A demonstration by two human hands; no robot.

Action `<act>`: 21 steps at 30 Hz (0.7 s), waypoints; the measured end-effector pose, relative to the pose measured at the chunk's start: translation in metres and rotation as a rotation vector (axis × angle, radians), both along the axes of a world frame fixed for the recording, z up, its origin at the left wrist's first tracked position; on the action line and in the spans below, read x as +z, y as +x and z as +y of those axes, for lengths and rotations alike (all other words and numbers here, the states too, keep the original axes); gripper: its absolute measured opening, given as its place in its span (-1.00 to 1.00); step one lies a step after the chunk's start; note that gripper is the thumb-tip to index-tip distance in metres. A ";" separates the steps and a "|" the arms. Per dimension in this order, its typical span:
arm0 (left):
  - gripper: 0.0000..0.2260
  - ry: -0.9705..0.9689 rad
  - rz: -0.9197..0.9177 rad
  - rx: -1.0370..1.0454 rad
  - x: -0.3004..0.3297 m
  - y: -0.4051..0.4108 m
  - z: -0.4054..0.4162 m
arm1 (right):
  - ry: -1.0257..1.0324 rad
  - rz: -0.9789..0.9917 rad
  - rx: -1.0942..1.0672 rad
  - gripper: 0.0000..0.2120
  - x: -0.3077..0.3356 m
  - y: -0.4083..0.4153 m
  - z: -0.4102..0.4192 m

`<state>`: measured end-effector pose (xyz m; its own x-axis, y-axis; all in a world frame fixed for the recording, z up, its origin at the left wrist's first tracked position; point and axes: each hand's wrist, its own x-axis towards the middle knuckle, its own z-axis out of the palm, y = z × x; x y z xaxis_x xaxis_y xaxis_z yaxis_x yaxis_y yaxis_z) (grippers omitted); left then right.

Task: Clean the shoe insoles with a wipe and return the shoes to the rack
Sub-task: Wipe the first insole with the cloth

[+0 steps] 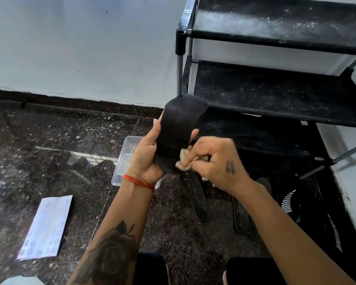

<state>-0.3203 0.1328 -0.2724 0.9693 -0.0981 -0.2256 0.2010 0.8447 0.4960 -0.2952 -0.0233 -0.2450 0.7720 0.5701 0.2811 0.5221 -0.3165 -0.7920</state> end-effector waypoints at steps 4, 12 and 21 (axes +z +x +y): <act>-0.50 0.029 0.016 0.020 0.001 0.000 -0.003 | 0.184 -0.050 -0.244 -0.80 0.001 -0.004 0.010; -0.50 -0.113 0.003 -0.054 0.008 -0.005 -0.006 | -0.055 -0.277 -0.078 -0.87 -0.013 -0.025 0.029; -0.54 -0.015 -0.023 0.043 0.004 -0.001 -0.005 | 0.103 -0.147 -0.297 -0.88 -0.006 -0.015 0.022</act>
<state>-0.3214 0.1280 -0.2684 0.9776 -0.0591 -0.2019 0.1527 0.8596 0.4877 -0.3103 -0.0014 -0.2514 0.8470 0.2891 0.4461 0.5299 -0.3944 -0.7507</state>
